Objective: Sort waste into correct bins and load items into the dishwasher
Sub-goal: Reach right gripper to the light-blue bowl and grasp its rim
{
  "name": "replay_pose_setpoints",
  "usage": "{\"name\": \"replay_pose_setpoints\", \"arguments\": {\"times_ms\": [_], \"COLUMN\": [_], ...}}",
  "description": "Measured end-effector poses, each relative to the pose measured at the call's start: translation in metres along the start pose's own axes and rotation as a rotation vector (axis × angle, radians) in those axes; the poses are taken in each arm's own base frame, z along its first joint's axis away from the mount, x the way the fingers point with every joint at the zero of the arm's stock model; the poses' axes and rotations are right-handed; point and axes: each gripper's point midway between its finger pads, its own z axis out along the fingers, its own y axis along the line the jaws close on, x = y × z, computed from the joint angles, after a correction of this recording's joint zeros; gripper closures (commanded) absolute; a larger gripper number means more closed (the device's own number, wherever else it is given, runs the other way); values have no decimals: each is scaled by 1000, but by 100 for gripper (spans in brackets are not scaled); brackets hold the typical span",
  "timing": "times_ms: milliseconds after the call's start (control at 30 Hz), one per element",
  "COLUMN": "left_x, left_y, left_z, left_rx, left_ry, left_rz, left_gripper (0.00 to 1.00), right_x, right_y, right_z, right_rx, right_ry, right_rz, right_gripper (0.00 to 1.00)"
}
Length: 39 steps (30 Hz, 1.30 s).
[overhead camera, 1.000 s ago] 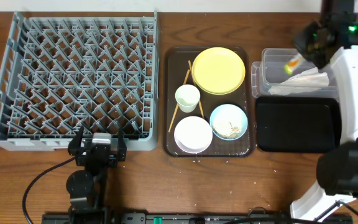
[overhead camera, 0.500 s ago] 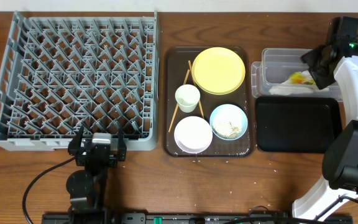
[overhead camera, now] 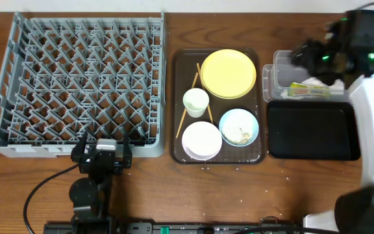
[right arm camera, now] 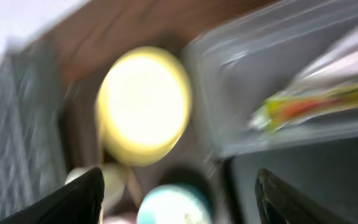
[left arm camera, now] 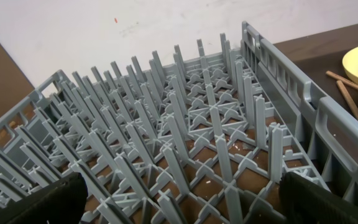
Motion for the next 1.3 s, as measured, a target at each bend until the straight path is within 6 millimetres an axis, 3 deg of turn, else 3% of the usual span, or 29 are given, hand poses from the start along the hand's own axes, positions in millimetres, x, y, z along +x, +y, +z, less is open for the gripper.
{"name": "replay_pose_setpoints", "arguments": {"times_ms": [133, 267, 433, 633, 767, 1067, 1300], "left_x": [0, 0, 0, 0, 0, 0, 0], "left_y": [0, 0, 0, 0, 0, 0, 0], "left_z": [0, 0, 0, 0, 0, 0, 0], "left_rx": [0, 0, 0, 0, 0, 0, 0], "left_ry": [0, 0, 0, 0, 0, 0, 0], "left_rz": [0, 0, 0, 0, 0, 0, 0], "left_gripper": [1, 1, 1, 1, 1, 1, 1], "right_x": [54, 97, 140, 180, 193, 200, 211], "right_y": [49, 75, 86, 73, 62, 45, 32], "right_z": [17, 48, 84, 114, 125, 151, 164], "right_rx": [-25, 18, 88, 206, 262, 347, 397], "right_ry": [138, 235, 333, 452, 501, 520, 558], "right_rz": [-167, -297, -395, -455, -455, -407, -384], "right_gripper": [32, 42, 53, 63, 62, 61, 73]}}
